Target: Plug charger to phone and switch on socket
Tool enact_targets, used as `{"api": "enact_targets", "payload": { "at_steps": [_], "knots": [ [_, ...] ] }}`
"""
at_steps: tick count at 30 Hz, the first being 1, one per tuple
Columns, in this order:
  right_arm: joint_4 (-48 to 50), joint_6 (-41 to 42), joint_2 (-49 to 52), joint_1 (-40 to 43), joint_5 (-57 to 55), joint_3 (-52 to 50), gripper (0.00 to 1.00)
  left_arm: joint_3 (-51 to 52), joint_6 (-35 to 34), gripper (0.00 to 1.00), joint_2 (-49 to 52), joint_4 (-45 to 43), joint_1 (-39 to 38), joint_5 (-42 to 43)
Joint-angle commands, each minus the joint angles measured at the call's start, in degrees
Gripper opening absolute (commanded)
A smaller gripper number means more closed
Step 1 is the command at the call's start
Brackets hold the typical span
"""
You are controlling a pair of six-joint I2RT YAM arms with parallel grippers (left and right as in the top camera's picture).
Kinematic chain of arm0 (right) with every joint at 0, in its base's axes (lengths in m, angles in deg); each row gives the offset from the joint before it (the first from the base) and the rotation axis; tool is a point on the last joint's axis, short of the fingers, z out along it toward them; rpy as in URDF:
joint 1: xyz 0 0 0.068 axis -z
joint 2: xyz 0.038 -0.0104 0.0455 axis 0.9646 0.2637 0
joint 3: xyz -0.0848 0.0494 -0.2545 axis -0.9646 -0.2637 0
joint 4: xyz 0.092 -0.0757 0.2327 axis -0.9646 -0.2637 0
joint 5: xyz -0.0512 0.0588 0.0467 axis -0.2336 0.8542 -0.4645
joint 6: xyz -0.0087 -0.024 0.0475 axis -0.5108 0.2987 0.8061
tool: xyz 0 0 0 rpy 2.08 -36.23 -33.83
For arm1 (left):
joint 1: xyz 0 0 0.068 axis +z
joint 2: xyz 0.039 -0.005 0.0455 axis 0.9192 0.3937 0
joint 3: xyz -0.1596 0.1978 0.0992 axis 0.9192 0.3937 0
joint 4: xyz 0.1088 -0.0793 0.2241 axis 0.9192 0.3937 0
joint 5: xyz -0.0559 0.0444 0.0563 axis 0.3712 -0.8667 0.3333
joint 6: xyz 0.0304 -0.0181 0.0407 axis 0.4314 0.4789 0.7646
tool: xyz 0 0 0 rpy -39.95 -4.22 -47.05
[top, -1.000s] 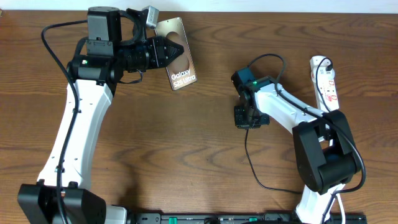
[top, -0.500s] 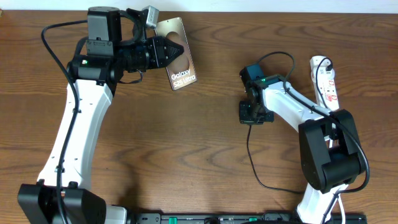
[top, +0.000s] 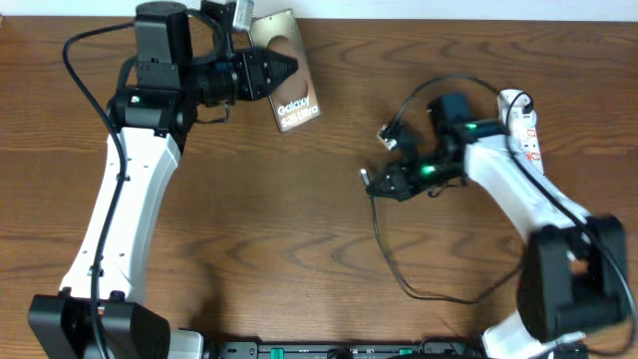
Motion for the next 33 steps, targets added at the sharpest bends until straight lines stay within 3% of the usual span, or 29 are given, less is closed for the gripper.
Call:
{"api": "enact_targets", "payload": {
  "at_steps": [1, 5, 9, 18, 25, 33],
  "knots": [
    [-0.2, -13.5, -1.6, 0.5, 22.4, 0.4, 0.01, -1.0, -4.2, 0.07, -0.3, -3.4, -0.1, 8.3],
    [3.0, -15.7, -1.5, 0.5, 34.1, 0.4, 0.01, -1.0, -4.9, 0.07, -0.3, -3.8, -0.2, 8.9],
    [9.1, -10.6, -1.5, 0.0, 34.1, 0.5, 0.01, -1.0, -6.5, 0.07, -0.3, -5.6, -0.5, 14.1],
    [16.5, -4.2, -2.1, -4.2, 34.1, 1.7, 0.01, -1.0, -10.1, 0.07, -0.2, -5.2, -5.4, 8.3],
    [18.1, -3.4, -8.1, -4.4, 34.1, 1.8, 0.01, -1.0, -11.1, 0.07, -0.2, -5.2, -4.9, 11.7],
    [24.9, 11.1, -10.0, -4.4, 34.1, 1.7, 0.01, -1.0, -22.3, 0.07, -0.2, -5.2, -5.1, 11.9]
  ]
}}
